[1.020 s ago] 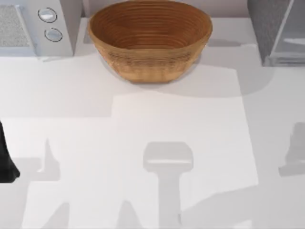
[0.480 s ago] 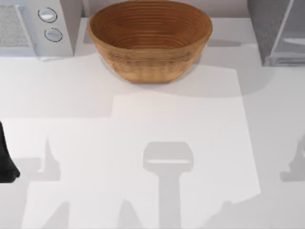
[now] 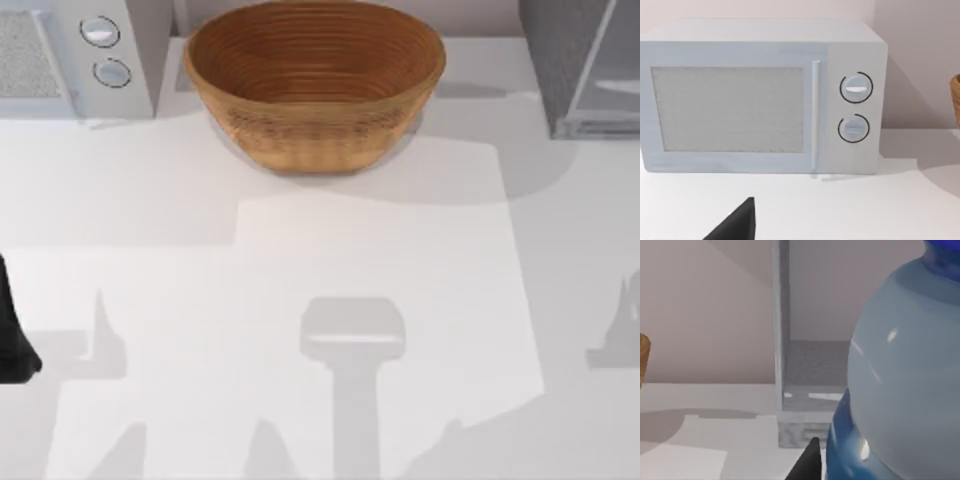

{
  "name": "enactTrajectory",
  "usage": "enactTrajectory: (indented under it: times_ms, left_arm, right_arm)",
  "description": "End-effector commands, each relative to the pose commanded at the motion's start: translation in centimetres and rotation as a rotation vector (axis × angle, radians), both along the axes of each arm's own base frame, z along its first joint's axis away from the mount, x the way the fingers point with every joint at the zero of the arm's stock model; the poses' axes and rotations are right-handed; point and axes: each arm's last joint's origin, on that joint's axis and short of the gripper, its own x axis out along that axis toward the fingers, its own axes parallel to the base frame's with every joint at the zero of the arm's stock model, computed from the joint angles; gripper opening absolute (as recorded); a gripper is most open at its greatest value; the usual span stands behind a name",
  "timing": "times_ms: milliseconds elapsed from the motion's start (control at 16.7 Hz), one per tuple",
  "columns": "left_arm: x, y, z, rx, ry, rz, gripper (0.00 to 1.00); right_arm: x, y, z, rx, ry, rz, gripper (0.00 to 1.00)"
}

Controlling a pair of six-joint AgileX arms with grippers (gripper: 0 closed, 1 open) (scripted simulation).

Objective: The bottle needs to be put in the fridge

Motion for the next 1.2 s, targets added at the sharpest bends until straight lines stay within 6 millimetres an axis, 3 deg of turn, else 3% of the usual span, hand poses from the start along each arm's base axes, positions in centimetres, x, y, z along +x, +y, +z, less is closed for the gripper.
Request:
enactTrajectory:
  times_ms: [300,480,660,900,1200]
  left_arm:
    - [0.0,0.0,0.0,0.0,0.0,0.0,1.0]
    - [0.0,0.0,0.0,0.0,0.0,0.0,1.0]
    - [0.0,0.0,0.0,0.0,0.0,0.0,1.0]
    - [0.0,0.0,0.0,0.0,0.0,0.0,1.0]
    - [0.0,0.0,0.0,0.0,0.0,0.0,1.0]
  right_arm:
    - [3.1,-0.5,4.5,-0.003,-0.014,0.008,0.01]
    - [7.1,-1.3,6.8,-0.004,-0.01,0.006,0.01]
    - [12.7,-2.8,7.5,-0.001,0.0,-0.003,0.01]
    - [20.4,-5.6,5.1,0.005,0.017,-0.015,0.01]
    - [27.1,-8.8,-1.1,0.009,0.035,-0.013,0.01]
